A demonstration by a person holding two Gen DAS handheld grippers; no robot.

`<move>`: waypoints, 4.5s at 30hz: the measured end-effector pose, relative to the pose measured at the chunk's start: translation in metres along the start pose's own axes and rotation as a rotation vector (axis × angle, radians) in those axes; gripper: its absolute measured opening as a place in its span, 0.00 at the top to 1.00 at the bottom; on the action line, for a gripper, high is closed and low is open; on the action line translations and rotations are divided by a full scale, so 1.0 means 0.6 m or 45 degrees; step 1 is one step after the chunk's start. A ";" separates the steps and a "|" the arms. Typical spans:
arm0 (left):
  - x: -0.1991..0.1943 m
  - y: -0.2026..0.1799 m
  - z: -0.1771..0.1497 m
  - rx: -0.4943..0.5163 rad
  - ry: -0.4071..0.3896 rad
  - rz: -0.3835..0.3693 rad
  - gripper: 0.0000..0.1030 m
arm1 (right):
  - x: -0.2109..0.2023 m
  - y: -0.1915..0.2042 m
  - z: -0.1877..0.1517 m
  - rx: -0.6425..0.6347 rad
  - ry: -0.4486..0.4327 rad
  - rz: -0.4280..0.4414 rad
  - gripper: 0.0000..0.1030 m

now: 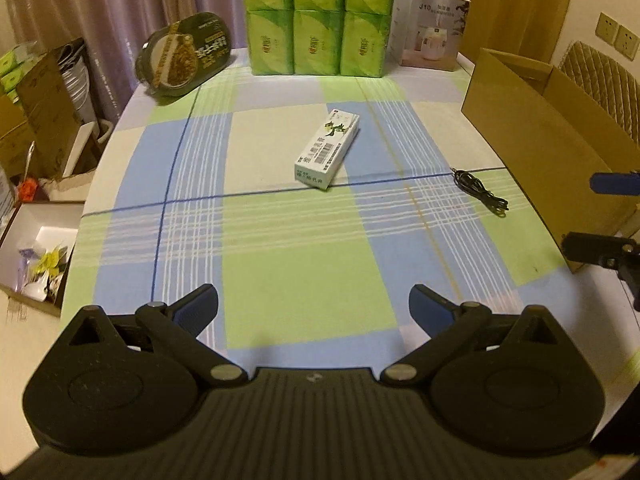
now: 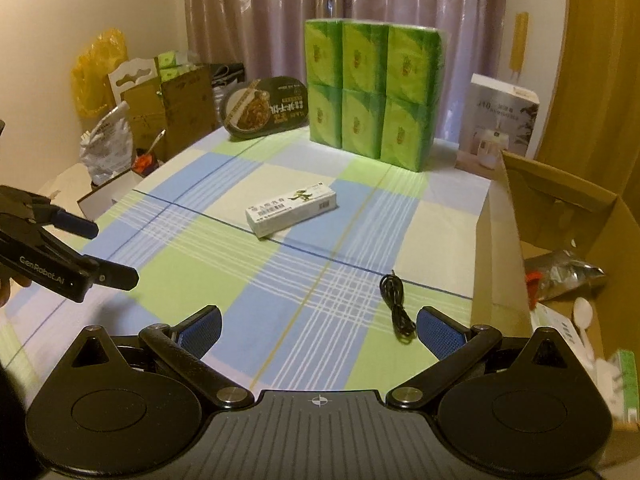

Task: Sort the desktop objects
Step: 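Move both tools back over the table toward the ointment box and cable, then grasp the black cable with the right tool while the left tool grasps the white ointment box, then carry the ointment box and black cable over the cardboard box with both tools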

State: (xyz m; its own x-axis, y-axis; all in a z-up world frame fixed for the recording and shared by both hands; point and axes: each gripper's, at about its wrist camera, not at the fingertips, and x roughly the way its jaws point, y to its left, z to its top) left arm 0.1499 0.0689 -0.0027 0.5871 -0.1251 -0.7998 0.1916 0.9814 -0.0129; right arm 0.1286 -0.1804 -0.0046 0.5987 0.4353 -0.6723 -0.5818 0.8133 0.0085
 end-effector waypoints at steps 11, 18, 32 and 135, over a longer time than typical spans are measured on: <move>0.094 0.002 0.058 0.082 0.004 -0.035 0.03 | 0.114 -0.050 0.018 -0.022 0.118 -0.037 0.14; 0.139 -0.005 0.079 0.117 -0.004 -0.058 0.04 | 0.168 -0.078 0.020 -0.023 0.201 -0.077 0.28; 0.184 0.004 0.087 0.090 -0.006 -0.073 0.04 | 0.205 -0.082 0.026 -0.042 0.276 -0.132 0.30; 0.080 -0.205 -0.097 0.112 0.046 -0.063 0.68 | 0.017 0.009 -0.165 0.137 0.122 -0.087 0.88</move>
State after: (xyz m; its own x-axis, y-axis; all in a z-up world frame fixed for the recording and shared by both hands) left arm 0.1087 -0.0491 -0.0745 0.5467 -0.1661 -0.8207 0.2890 0.9573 -0.0012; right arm 0.0771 -0.2098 -0.0846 0.5767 0.3431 -0.7414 -0.4760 0.8787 0.0364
